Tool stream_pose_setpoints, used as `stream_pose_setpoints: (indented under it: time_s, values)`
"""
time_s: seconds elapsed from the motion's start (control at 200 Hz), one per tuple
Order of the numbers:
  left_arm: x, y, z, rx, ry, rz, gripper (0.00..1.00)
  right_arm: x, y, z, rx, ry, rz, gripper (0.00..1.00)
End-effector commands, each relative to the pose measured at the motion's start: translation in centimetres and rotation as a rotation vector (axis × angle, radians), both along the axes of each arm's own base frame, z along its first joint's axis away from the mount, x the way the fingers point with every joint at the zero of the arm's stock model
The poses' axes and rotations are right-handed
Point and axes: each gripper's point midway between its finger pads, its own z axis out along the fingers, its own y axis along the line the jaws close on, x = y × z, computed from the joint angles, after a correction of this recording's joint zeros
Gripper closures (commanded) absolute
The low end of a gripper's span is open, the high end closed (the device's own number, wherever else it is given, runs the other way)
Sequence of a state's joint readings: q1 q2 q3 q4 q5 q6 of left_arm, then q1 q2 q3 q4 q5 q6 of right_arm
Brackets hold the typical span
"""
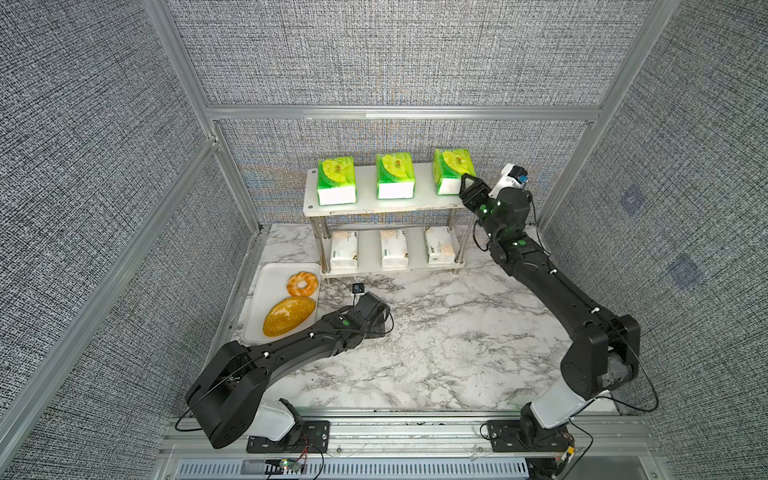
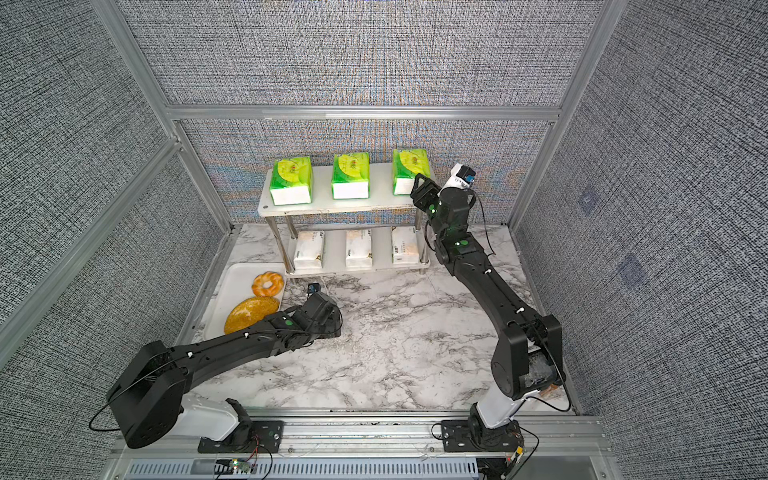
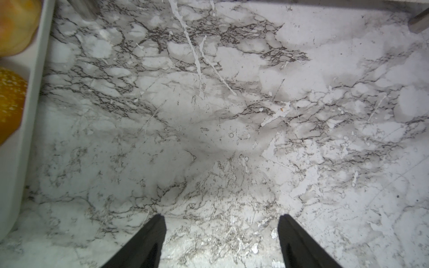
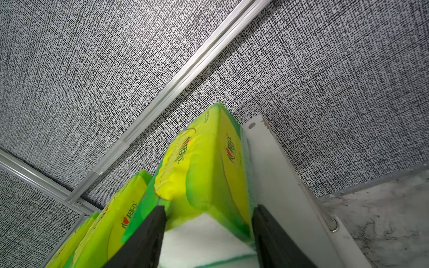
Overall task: Place the tissue boxes on the shelf by color
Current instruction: Place a box of tissues on the shelf.
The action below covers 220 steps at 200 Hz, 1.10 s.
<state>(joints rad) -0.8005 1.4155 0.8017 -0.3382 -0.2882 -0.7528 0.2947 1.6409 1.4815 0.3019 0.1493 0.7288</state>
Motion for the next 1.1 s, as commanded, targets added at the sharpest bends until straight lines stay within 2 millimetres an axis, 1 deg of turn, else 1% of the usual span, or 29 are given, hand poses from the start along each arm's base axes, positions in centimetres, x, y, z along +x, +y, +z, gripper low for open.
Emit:
stream_pose_setpoints:
  time_s: [0.0, 0.155, 0.295, 0.36, 0.435, 0.696, 0.816, 0.891, 0.971, 1.021, 1.096]
  values:
    - [0.2, 0.1, 0.2, 0.000, -0.012, 0.010, 0.19, -0.2, -0.8, 0.5, -0.011, -0.016, -0.035, 0.37]
    - [0.3, 0.0, 0.2, 0.000, -0.010, 0.008, 0.19, -0.2, -0.5, 0.8, -0.010, -0.022, -0.014, 0.37]
    - [0.2, 0.1, 0.3, 0.001, -0.013, 0.009, 0.19, -0.1, -0.4, 0.4, -0.008, -0.014, -0.010, 0.36]
    - [0.2, 0.2, 0.4, 0.001, -0.014, 0.010, 0.19, -0.2, -0.4, 0.4, -0.012, -0.013, -0.012, 0.32]
    - [0.3, 0.1, 0.5, 0.000, -0.016, 0.009, 0.19, -0.6, -0.7, 0.8, -0.017, -0.023, -0.020, 0.30]
    - [0.6, -0.2, 0.9, 0.001, -0.024, 0.001, 0.19, -2.2, -1.8, 2.9, -0.039, -0.072, -0.059, 0.16]
    - [0.9, 0.0, 1.3, 0.017, -0.036, 0.003, 0.19, -2.9, -2.1, 3.0, -0.068, -0.071, -0.070, 0.11]
    - [1.3, 0.3, 2.0, 0.030, -0.057, 0.007, 0.19, -3.5, -2.5, 2.4, -0.101, -0.053, -0.080, 0.08]
    - [1.8, 0.6, 2.7, 0.035, -0.075, 0.014, 0.19, -4.4, -2.8, 1.3, -0.151, -0.029, -0.082, 0.07]
    - [2.3, 1.0, 3.2, 0.041, -0.087, 0.022, 0.19, -5.0, -2.9, 0.4, -0.199, -0.009, -0.075, 0.06]
    - [3.1, 1.7, 4.1, 0.045, -0.107, 0.037, 0.19, -5.9, -2.7, -1.7, -0.278, 0.038, -0.047, 0.05]
